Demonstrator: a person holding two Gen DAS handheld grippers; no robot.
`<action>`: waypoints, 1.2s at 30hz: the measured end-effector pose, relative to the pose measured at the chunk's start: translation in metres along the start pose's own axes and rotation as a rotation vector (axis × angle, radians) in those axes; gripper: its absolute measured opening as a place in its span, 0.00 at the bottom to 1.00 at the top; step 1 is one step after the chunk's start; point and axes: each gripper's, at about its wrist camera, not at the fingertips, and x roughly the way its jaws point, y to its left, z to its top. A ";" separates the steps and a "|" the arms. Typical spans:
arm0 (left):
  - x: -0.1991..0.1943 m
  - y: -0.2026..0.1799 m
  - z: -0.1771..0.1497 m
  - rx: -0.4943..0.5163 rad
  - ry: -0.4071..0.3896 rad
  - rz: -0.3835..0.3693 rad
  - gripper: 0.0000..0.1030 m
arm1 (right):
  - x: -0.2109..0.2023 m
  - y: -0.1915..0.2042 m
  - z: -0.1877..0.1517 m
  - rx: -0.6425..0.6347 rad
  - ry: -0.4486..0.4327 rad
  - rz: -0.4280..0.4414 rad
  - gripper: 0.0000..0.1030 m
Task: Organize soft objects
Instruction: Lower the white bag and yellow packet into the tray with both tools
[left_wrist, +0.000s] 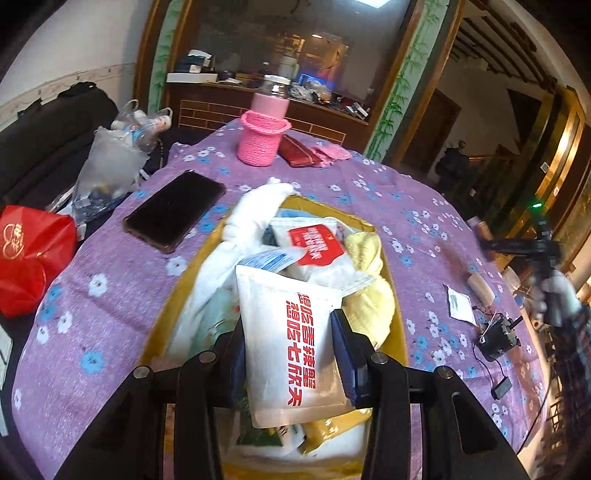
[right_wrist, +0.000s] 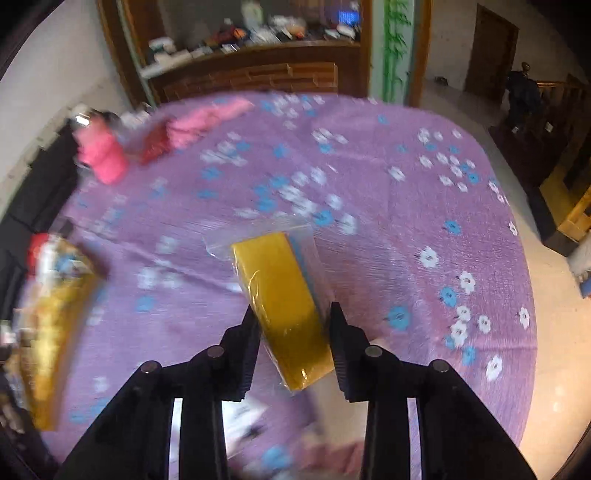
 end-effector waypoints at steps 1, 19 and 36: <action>-0.002 0.002 -0.002 -0.007 0.000 0.005 0.42 | -0.013 0.010 -0.003 -0.003 -0.017 0.031 0.33; -0.038 0.015 -0.028 -0.021 -0.026 0.080 0.77 | -0.036 0.252 -0.077 -0.200 0.080 0.480 0.33; -0.079 0.038 -0.039 -0.007 -0.179 0.237 0.92 | 0.013 0.340 -0.100 -0.270 0.129 0.345 0.54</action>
